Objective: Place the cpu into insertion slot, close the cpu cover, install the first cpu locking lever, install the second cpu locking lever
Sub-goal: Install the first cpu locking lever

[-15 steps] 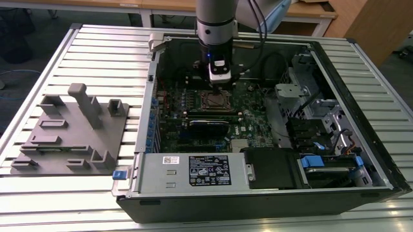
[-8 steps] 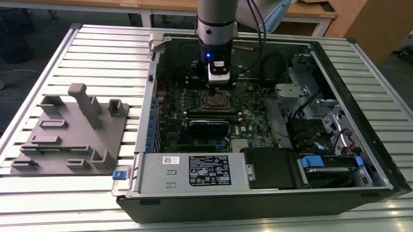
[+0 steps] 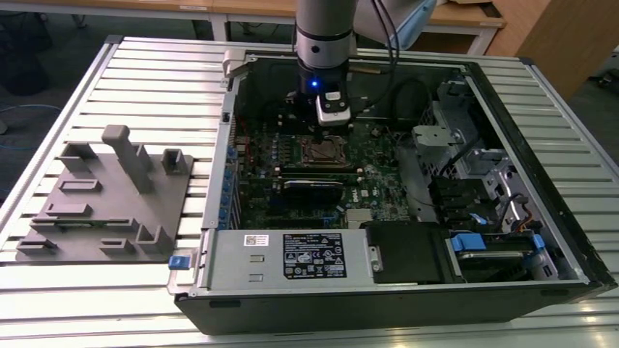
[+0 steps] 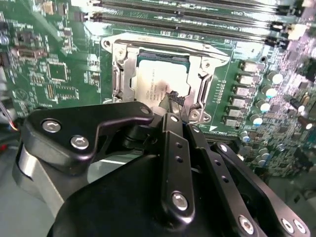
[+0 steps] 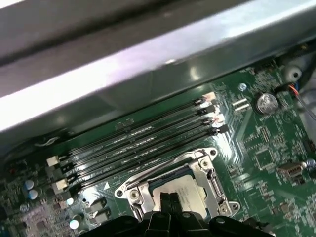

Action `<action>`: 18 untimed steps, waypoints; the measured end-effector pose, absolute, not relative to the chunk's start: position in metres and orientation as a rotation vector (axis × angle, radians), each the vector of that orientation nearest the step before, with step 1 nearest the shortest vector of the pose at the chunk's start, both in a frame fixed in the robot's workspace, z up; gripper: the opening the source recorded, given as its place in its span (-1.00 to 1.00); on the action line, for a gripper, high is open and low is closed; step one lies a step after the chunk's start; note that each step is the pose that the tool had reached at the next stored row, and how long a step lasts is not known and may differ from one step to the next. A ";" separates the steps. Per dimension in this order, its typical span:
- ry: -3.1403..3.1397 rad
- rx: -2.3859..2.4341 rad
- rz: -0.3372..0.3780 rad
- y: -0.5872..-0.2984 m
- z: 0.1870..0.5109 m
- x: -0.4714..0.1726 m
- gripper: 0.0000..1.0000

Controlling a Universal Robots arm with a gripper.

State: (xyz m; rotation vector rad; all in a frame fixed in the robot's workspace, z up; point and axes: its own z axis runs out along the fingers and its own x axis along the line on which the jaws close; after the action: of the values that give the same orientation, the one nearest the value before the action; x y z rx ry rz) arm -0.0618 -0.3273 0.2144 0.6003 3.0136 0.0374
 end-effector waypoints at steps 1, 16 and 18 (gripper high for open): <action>3.018 0.580 0.038 -0.327 0.214 -0.062 -0.79; 3.053 0.368 0.049 -0.328 0.212 -0.052 -0.79; 3.053 0.366 0.049 -0.329 0.212 -0.052 -0.79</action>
State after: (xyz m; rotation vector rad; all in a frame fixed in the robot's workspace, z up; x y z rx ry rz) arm -0.0520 -0.3288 0.2120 0.3662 3.0534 0.0491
